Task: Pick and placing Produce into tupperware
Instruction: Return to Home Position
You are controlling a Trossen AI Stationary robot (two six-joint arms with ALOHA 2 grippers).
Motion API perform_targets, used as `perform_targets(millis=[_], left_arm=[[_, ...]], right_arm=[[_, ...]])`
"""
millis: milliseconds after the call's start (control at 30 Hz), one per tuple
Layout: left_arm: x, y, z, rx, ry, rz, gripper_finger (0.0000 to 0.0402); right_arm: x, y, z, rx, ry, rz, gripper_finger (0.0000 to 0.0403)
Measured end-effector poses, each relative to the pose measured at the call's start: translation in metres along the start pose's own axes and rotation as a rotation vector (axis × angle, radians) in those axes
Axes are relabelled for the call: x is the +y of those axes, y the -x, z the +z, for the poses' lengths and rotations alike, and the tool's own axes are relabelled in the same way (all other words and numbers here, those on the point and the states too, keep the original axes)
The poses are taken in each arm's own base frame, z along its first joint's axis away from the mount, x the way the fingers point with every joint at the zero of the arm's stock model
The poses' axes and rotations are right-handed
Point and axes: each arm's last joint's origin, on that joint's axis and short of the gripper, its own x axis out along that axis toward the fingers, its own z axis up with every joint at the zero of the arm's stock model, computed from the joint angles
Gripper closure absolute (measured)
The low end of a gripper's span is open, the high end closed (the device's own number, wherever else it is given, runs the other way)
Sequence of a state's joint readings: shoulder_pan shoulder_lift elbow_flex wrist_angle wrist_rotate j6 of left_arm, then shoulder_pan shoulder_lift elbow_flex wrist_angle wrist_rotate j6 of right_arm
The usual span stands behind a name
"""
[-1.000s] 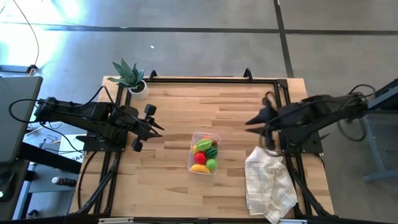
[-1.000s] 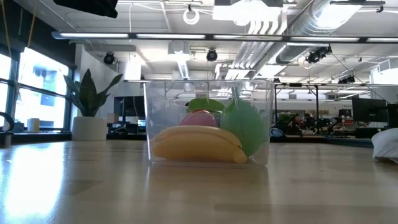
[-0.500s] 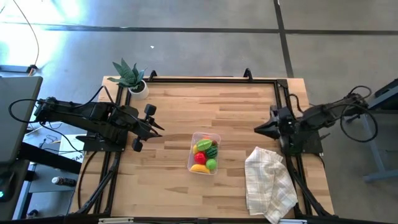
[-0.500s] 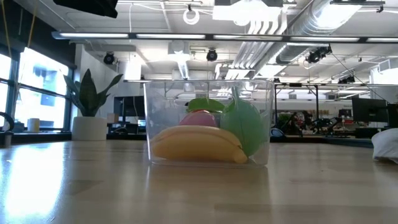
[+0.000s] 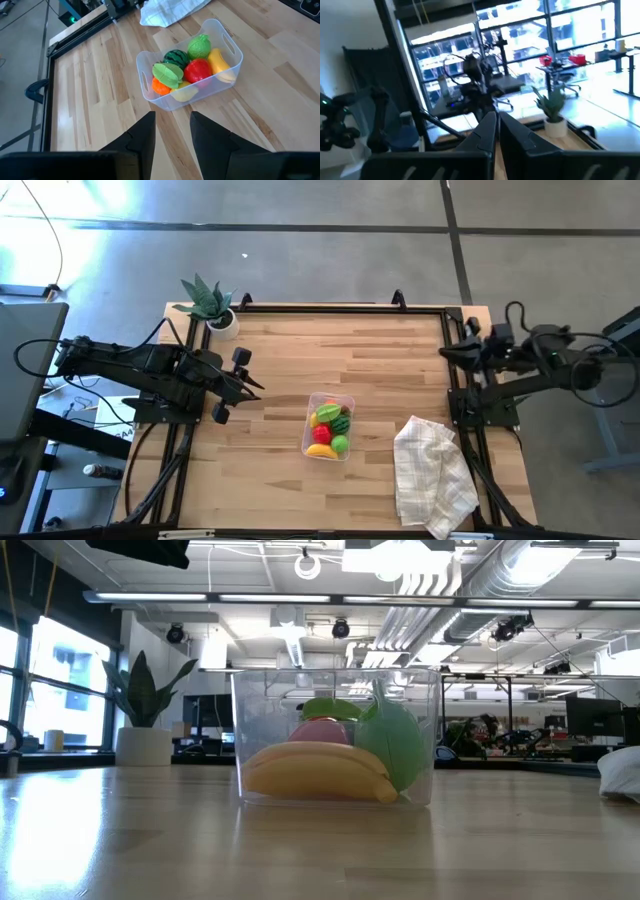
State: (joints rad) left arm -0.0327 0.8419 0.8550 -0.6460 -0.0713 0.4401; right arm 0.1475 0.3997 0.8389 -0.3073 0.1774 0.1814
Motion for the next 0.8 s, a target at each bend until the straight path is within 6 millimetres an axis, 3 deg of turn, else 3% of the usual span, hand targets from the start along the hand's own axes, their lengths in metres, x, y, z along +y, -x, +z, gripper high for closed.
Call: perform_targets(millis=[133,300,533,800], left_arm=[[0.000,0.000,0.000,0.000,0.000,0.000,0.0291],[0.000,0.000,0.000,0.000,0.000,0.000,0.0291],[0.000,0.000,0.000,0.000,0.000,0.000,0.0291],[0.000,0.000,0.000,0.000,0.000,0.000,0.0291]], right_arm=[[-0.005,0.021,-0.001,-0.015,-0.034,-0.010,0.0391],[-0.009,0.029,-0.019,0.004,-0.093,0.021,0.0391],[-0.016,0.024,-0.063,0.072,-0.178,0.003,0.0391],[-0.019,0.007,-0.102,-0.001,-0.234,0.083,0.0391]])
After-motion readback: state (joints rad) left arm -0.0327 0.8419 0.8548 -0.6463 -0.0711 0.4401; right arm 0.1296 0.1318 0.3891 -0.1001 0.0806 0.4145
